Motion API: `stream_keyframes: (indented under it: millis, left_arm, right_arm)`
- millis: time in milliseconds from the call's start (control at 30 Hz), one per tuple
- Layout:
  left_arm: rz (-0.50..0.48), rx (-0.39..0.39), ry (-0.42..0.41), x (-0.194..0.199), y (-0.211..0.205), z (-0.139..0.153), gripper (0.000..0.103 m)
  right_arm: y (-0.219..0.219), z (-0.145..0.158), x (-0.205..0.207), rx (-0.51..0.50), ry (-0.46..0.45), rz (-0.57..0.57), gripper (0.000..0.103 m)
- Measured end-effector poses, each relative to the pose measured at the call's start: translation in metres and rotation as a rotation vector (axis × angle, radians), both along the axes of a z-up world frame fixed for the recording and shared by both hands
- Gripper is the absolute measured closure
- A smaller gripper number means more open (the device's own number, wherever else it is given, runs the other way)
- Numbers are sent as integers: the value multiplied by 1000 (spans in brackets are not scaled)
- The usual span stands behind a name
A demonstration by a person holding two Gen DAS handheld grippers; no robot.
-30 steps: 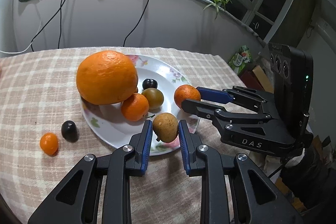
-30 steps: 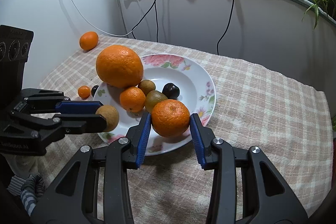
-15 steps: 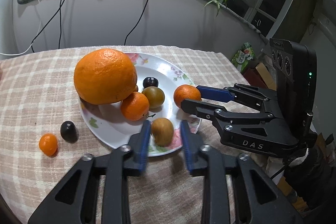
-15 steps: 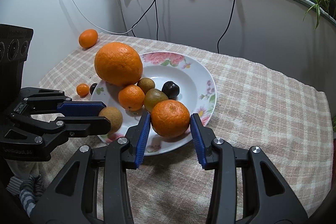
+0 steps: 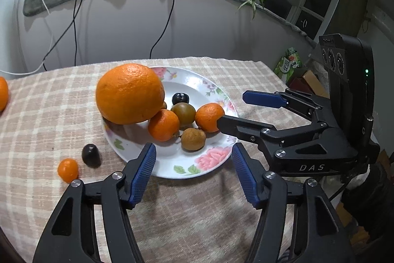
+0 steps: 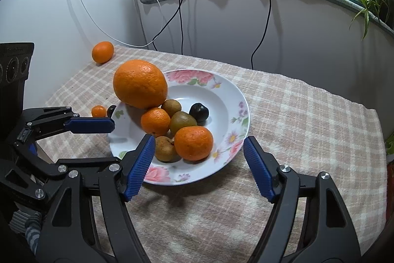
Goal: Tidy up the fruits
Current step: 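Move the left gripper toward the small mandarin while the right approaches the black plum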
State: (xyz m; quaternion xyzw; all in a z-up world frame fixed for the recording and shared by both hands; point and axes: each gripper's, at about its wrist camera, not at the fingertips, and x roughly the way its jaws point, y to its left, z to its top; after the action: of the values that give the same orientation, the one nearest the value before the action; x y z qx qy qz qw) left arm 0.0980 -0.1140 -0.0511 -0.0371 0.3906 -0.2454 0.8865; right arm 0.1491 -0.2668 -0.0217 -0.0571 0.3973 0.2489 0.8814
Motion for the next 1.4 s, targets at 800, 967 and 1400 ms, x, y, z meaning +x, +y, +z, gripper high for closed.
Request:
stream_keyframes:
  millis: [800, 967, 1400]
  left_arm:
    - [137, 83, -50, -19, 94, 2, 39]
    - [121, 96, -38, -12, 103, -5, 45]
    - [60, 100, 2, 7, 118, -21, 56]
  right_arm:
    - [61, 26, -31, 53, -31, 216, 26]
    - [79, 27, -35, 60, -19, 257, 27]
    - [119, 4, -43, 98, 78, 250, 50]
